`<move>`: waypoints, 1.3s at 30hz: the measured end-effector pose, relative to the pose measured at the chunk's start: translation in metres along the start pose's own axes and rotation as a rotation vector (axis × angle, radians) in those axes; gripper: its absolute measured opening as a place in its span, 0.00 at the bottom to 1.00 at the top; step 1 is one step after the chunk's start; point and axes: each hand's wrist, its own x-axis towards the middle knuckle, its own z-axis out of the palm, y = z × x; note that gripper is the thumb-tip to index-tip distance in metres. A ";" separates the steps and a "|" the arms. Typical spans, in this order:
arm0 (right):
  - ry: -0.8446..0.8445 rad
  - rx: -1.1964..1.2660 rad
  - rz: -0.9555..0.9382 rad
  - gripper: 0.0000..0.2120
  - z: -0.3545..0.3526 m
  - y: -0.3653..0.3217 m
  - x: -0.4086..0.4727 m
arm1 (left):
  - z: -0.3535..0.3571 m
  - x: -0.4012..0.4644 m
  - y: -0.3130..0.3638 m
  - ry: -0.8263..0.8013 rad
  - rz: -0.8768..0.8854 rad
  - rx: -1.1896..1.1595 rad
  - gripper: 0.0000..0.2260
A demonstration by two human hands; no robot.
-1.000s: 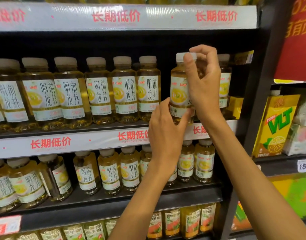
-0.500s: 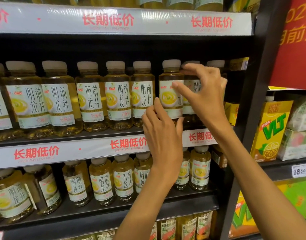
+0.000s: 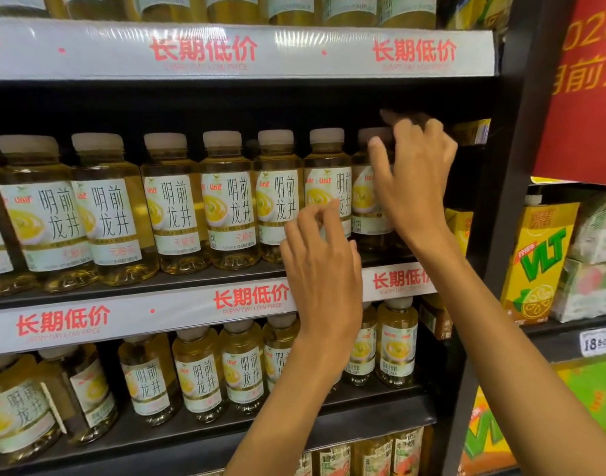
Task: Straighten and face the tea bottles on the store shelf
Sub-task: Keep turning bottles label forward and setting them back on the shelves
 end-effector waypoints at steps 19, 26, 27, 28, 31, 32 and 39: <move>-0.172 0.805 0.178 0.14 -0.031 -0.006 -0.037 | -0.005 -0.018 0.005 -0.198 0.007 -0.461 0.28; -0.131 1.047 0.285 0.10 -0.061 -0.023 -0.047 | -0.020 -0.020 -0.001 -0.317 -0.063 -0.776 0.30; -0.159 1.091 0.332 0.10 -0.064 -0.025 -0.050 | -0.024 -0.023 -0.003 -0.327 -0.080 -0.818 0.29; -0.195 1.148 0.383 0.10 -0.067 -0.028 -0.054 | -0.029 -0.027 -0.004 -0.337 -0.097 -0.849 0.28; -0.342 1.252 0.474 0.14 -0.071 -0.032 -0.069 | -0.041 -0.043 -0.011 -0.368 -0.166 -0.930 0.26; -0.392 1.250 0.473 0.16 -0.072 -0.033 -0.075 | -0.045 -0.051 -0.014 -0.376 -0.191 -0.956 0.25; -0.751 1.399 0.570 0.19 -0.061 -0.028 -0.098 | -0.062 -0.093 -0.037 -0.630 -0.373 -1.193 0.19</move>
